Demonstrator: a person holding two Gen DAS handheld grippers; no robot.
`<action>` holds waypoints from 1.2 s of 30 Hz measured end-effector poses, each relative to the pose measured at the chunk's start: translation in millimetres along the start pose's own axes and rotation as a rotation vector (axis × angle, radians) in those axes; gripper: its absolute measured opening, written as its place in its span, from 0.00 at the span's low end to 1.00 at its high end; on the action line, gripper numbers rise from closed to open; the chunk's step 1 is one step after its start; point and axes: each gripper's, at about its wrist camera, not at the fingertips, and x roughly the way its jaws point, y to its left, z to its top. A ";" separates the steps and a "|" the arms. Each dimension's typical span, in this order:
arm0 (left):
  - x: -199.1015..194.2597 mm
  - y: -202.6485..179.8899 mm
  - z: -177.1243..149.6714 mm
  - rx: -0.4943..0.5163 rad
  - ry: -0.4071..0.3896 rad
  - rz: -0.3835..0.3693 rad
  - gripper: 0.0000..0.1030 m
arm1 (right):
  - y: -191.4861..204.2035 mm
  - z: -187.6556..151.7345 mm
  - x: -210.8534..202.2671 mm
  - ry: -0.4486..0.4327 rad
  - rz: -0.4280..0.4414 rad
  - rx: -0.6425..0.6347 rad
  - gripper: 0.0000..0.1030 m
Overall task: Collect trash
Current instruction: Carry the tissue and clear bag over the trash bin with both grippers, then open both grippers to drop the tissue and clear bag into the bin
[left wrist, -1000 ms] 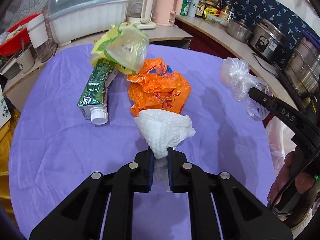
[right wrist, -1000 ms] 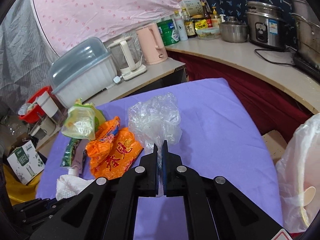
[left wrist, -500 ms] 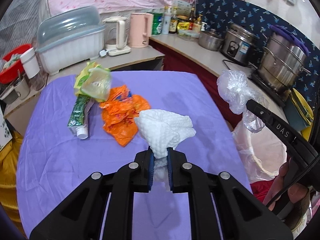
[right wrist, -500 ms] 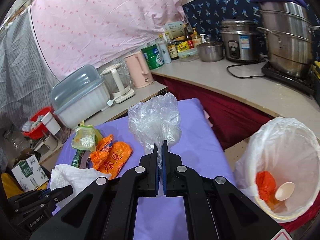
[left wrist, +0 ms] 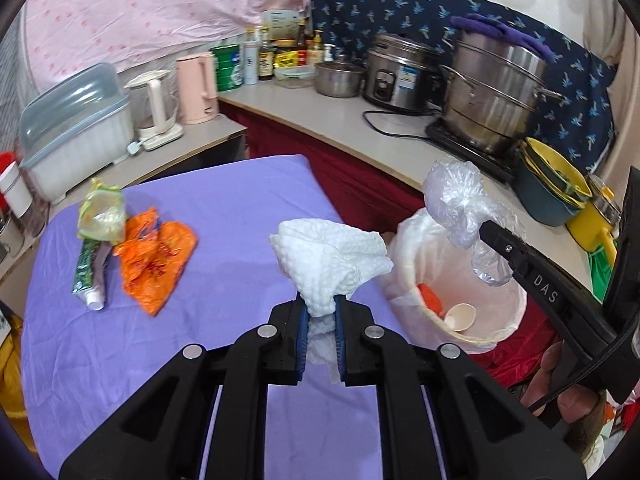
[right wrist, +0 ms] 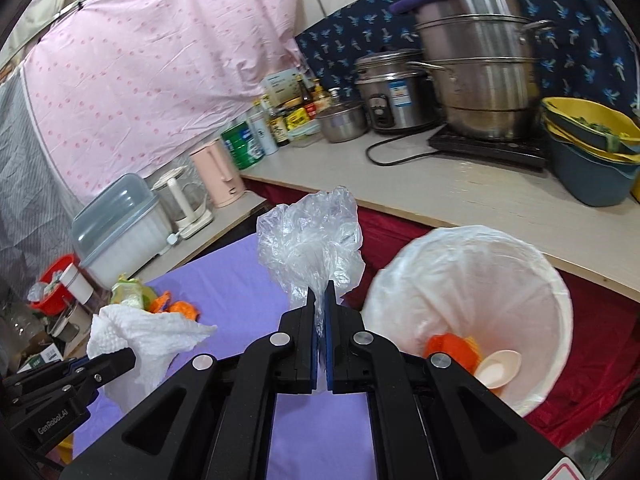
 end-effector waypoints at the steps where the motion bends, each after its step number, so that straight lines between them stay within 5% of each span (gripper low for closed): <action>1: 1.3 -7.6 0.1 0.009 0.002 -0.006 0.10 | -8.5 -0.5 -2.7 -0.002 -0.010 0.008 0.03; 19: 58.0 -131.5 5.2 0.195 0.068 -0.116 0.11 | -111.6 -20.6 -7.7 0.018 -0.129 0.137 0.03; 31: 94.0 -163.3 4.8 0.234 0.115 -0.129 0.11 | -141.1 -30.0 5.7 0.043 -0.150 0.181 0.03; 36: 101.3 -165.1 6.2 0.221 0.115 -0.129 0.20 | -145.6 -27.0 9.5 0.036 -0.159 0.192 0.14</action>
